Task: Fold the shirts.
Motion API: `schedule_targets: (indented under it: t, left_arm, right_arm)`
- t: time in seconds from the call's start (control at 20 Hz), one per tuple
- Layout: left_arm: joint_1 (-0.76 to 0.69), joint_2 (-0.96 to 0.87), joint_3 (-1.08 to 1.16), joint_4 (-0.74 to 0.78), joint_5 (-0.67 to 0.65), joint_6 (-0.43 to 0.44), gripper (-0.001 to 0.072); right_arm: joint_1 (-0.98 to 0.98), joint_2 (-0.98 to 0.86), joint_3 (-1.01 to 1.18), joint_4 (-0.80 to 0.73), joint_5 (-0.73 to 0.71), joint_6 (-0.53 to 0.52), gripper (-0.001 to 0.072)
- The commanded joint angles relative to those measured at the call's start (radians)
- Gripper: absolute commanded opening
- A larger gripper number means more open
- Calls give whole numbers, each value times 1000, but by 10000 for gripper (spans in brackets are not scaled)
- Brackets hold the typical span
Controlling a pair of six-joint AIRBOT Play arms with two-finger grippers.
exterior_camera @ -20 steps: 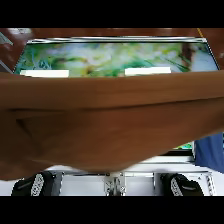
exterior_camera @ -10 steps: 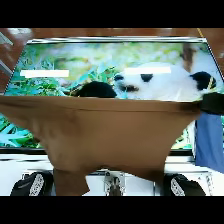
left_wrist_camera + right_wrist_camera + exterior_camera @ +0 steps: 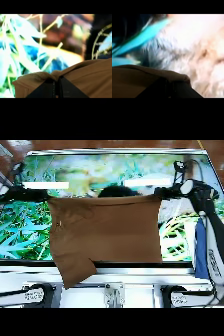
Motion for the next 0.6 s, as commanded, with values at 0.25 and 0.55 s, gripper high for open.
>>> schedule_targets:
  t: [0.25,0.55]
  left_arm:
    - [-42,-327,174,-131,272,0,38]
    - [-17,-362,175,-131,79,0,37]
  right_arm:
    - [-3,-222,32,29,-303,16,73]
    - [-9,-221,32,31,-104,15,73]
